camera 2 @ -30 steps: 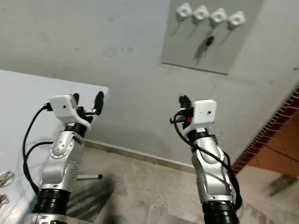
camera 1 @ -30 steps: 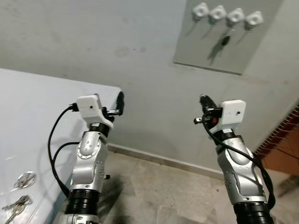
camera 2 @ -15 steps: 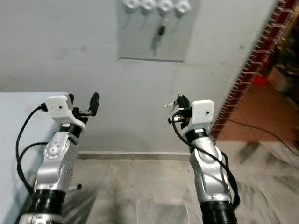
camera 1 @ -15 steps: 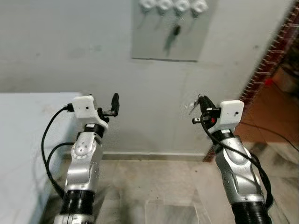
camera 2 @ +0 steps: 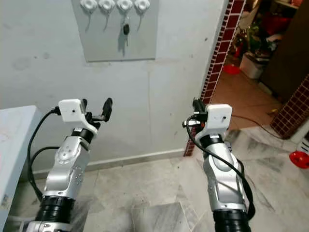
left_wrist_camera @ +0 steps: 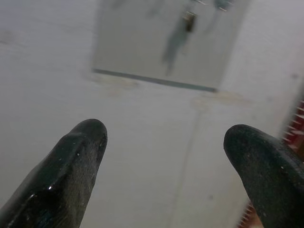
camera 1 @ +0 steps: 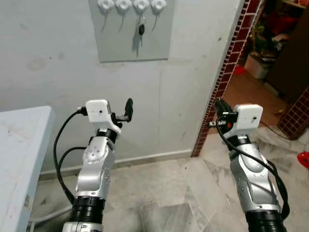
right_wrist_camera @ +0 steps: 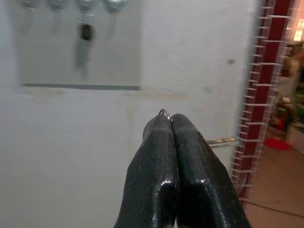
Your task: Hang keys on a hook
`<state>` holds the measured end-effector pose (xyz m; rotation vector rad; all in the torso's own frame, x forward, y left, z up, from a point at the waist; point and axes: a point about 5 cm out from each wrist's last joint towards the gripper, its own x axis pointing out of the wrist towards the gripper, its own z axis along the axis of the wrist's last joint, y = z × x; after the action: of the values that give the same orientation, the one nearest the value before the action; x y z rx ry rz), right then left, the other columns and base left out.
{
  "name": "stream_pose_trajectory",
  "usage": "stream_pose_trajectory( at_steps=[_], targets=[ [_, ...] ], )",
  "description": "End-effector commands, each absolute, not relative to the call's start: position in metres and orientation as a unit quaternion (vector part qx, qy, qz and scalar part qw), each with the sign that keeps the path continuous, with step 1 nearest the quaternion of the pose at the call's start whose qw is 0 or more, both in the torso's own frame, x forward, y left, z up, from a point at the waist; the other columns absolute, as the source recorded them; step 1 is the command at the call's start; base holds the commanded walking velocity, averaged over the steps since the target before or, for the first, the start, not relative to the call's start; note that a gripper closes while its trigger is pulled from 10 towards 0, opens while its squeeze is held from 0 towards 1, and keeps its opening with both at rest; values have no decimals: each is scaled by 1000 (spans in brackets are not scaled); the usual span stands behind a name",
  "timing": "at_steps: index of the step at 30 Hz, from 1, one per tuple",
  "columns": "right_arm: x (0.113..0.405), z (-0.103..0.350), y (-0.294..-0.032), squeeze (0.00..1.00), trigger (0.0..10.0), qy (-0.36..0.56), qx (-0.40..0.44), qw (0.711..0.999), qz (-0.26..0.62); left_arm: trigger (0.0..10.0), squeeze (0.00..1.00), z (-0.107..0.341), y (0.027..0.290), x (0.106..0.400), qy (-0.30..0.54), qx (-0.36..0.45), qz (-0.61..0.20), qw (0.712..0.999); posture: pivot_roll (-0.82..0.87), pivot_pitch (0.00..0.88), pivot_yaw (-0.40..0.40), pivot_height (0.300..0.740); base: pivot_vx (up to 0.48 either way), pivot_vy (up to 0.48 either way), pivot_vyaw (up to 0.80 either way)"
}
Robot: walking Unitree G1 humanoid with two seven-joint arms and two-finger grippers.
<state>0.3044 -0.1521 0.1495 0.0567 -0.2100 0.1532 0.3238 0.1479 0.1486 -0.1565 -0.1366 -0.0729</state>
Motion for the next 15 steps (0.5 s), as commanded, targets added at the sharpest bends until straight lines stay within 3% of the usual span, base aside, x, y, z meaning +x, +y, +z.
stream_pose_trajectory(
  at_steps=[1,12,15],
  targets=[
    [304,158,-154,0,10000,-122,19,989,76,10000,0,150,147,323,-69,-77,-40,994,-59,0,-22,740,0,0,0],
    [299,156,-158,0,10000,-123,10,989,76,10000,0,151,145,322,-72,-87,-46,993,-64,0,-22,740,0,0,0],
    [299,156,-158,0,10000,-123,10,989,77,10000,0,152,146,321,-74,-90,-45,992,-63,0,-22,740,291,0,0]
  ],
)
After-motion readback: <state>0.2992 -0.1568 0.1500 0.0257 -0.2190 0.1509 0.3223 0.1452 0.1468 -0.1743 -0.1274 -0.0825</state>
